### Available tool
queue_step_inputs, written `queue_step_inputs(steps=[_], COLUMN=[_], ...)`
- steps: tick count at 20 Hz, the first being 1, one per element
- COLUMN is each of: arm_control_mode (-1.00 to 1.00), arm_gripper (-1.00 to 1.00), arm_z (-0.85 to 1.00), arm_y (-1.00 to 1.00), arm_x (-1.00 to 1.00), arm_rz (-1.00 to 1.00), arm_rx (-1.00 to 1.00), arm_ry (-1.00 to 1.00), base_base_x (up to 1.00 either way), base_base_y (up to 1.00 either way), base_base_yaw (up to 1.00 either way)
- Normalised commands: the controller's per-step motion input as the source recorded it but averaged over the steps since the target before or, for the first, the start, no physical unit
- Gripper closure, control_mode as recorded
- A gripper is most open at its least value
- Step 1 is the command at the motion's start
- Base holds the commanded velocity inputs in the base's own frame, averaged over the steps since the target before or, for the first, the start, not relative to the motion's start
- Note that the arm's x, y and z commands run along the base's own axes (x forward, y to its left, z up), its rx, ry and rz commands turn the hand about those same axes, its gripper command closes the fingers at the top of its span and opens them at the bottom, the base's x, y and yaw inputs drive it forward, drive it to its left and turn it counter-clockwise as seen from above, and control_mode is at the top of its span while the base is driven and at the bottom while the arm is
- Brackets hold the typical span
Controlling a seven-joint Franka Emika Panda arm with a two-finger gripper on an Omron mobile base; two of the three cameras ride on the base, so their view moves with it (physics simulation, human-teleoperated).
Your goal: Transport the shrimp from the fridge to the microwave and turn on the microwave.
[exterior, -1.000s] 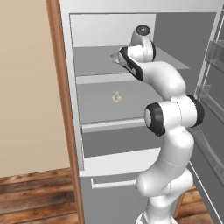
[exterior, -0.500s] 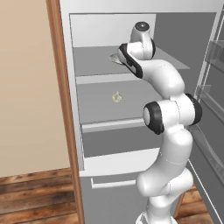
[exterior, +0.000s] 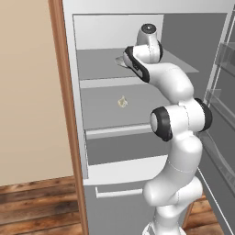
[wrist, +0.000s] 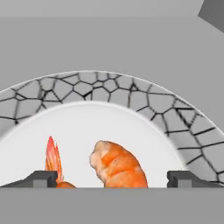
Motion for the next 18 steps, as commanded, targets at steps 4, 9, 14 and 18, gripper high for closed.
queue_step_inputs(steps=[4,9,14,18], arm_control_mode=[-1.00,-1.00,-1.00,-1.00], arm_gripper=[-1.00,-1.00,1.00,1.00], arm_z=[-0.36,-0.37,-0.35,-0.32], arm_y=[0.15,0.21,0.21,0.14], arm_x=[-0.01,0.02,0.11,0.16], arm_rz=[0.00,-0.02,-0.02,-0.01], arm_rx=[0.00,0.00,0.00,0.00], arm_ry=[0.00,0.00,0.02,0.00], base_base_x=[0.00,0.00,0.00,0.00], base_base_y=[0.00,0.00,0.00,0.00], base_base_yaw=[0.00,0.00,0.00,0.00])
